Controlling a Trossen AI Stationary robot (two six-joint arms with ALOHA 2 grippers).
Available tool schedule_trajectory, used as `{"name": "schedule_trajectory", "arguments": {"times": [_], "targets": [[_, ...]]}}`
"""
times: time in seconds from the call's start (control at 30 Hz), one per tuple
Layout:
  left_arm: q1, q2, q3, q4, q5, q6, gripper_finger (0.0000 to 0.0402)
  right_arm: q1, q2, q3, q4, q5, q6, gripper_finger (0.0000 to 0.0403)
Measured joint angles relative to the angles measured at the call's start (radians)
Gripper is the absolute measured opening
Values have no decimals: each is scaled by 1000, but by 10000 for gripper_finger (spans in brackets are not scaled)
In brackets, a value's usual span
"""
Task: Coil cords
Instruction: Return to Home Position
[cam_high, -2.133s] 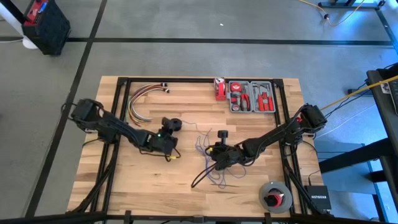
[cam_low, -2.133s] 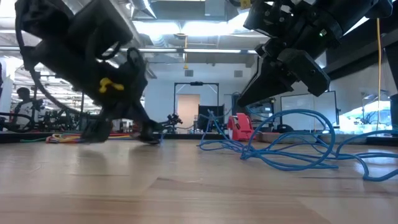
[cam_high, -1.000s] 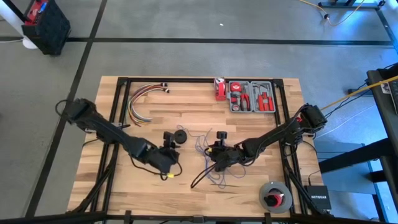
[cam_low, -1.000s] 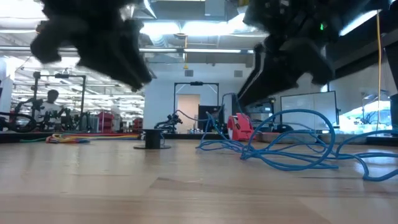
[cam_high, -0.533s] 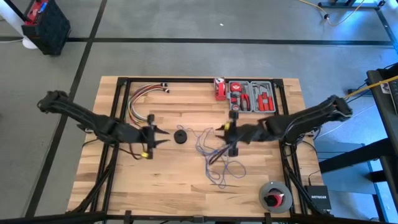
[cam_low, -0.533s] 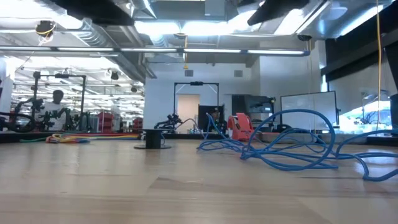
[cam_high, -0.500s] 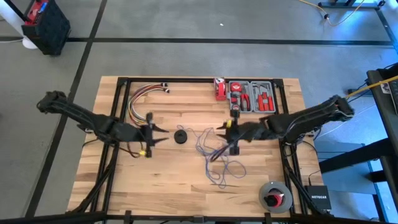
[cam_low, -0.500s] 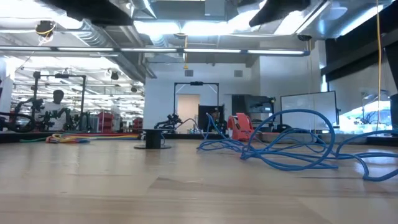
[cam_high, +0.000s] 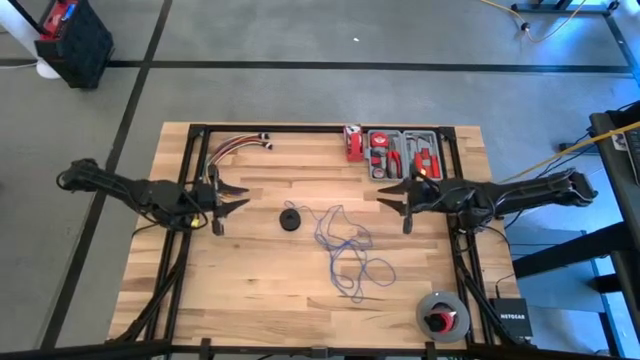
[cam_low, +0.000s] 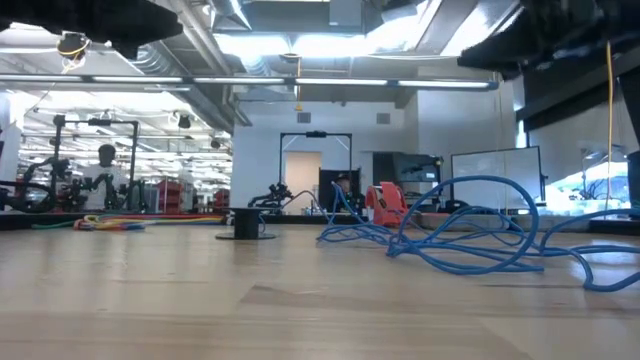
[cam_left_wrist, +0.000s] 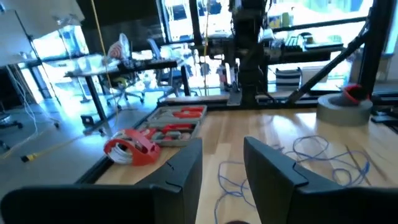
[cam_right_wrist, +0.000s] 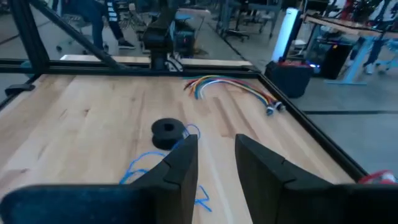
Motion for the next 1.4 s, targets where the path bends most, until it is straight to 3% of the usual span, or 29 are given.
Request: {"name": "schedule_trajectory", "arguments": {"times": [0.23,0.4,0.53,0.77,0.87,1.17,1.4], "targets": [[0,-32,-57,52,82,91,111,0,-139,-187,188,19,6,111],[23,-120,-72,82,92,129,111,0,-297,-224,157,9,-54,111],[26,-213,-73,13,129,100,111,0,-438,-238,32,11,-67,111],[26,-362,-196,21,197,67,111,0,-663,-328,14,-49,-62,111],[26,-423,-251,41,200,49,111,0,-672,-368,36,-31,-44,111],[80,-418,-322,80,208,21,111,0,-672,-400,2,-58,-4,111],[142,-418,-333,96,207,26,111,0,-672,-401,-9,-11,-18,111]]}}
